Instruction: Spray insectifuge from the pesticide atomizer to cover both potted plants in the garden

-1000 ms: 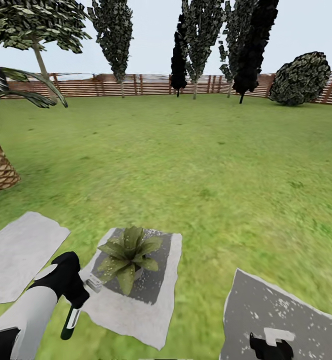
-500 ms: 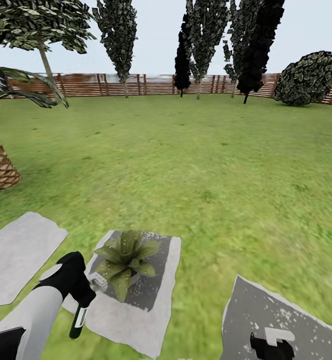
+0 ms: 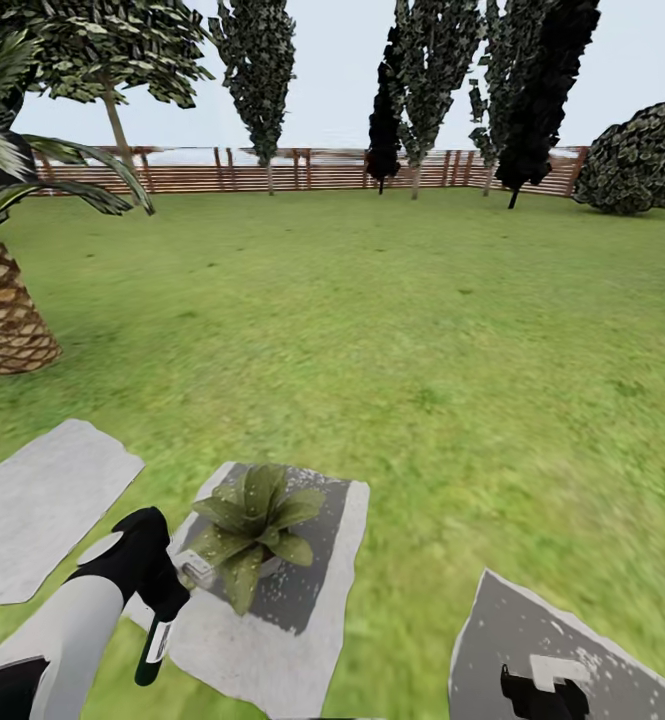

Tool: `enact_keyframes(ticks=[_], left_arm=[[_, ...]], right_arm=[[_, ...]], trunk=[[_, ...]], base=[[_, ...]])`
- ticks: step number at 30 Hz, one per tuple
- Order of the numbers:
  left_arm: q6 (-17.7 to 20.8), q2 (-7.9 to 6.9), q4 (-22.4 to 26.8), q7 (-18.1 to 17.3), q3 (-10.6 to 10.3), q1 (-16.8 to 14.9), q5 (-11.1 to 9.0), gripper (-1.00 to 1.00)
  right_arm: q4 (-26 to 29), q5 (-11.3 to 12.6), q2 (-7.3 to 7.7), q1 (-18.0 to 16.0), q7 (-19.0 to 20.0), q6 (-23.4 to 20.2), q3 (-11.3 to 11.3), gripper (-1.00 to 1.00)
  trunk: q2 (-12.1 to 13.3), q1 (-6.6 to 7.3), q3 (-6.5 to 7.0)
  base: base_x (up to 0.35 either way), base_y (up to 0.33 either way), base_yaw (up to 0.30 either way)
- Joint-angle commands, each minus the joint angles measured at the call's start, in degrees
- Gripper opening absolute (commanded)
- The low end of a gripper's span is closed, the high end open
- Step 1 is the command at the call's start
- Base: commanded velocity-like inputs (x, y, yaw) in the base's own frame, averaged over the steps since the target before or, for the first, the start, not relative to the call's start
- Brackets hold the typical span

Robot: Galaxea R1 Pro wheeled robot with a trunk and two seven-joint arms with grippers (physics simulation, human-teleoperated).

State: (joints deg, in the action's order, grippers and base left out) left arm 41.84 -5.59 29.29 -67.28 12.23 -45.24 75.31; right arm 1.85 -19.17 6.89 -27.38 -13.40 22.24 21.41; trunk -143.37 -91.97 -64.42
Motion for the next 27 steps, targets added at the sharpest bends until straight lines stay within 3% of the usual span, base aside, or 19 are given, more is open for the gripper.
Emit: enact_keyframes(ticks=[1,9,12,14,17,20,22,27], left_arm=[[0.4,0.06,0.1,-0.3,0.3,0.0,0.5,-1.00],[0.1,0.17,0.9,-2.1,0.1,-0.7,0.5,-1.00],[-0.1,0.04,1.3,-7.3,-0.4,-1.7,1.2,-1.00],[-0.2,-0.28,1.8,-10.2,-0.7,-4.0,1.7,-1.00],[-0.2,-0.76,1.9,-15.4,-1.1,-10.0,5.6,-1.00],[-0.2,-0.38,1.9,-22.2,-1.1,-12.8,11.2,-1.00],[-0.3,-0.27,2.0,-22.7,-1.2,-15.5,16.1,-1.00],[-0.3,-0.35,1.9,-22.7,-1.2,-17.9,17.9,-1.00]], right_arm=[[-0.1,-0.6,-0.01,0.0,-0.2,0.2,0.4,1.00],[-0.1,-0.6,0.00,0.0,-0.2,0.1,0.4,1.00],[-0.1,-0.6,0.04,0.0,-0.2,0.1,0.4,1.00],[-0.1,-0.6,0.05,0.0,-0.2,0.1,0.4,1.00],[-0.1,-0.6,0.06,0.0,-0.2,0.1,0.4,1.00],[-0.1,-0.7,0.06,0.0,-0.2,0.1,0.4,1.00],[-0.2,-0.7,0.06,0.0,-0.2,0.1,0.4,1.00],[-0.1,-0.7,0.06,0.0,-0.2,0.1,0.4,1.00]], trunk=[[0.0,0.01,-0.05],[0.0,0.01,-0.05],[0.0,0.01,-0.05],[0.0,0.01,-0.05],[0.0,0.01,-0.05],[0.0,0.01,-0.05],[0.0,0.01,-0.05],[0.0,0.01,-0.05]], base=[[0.000,0.000,0.274],[0.000,-0.059,0.034],[0.000,-0.008,0.000],[0.000,-0.001,0.000],[0.000,0.000,0.000],[0.000,0.000,0.000],[0.000,0.000,0.000],[0.001,0.000,0.000]])
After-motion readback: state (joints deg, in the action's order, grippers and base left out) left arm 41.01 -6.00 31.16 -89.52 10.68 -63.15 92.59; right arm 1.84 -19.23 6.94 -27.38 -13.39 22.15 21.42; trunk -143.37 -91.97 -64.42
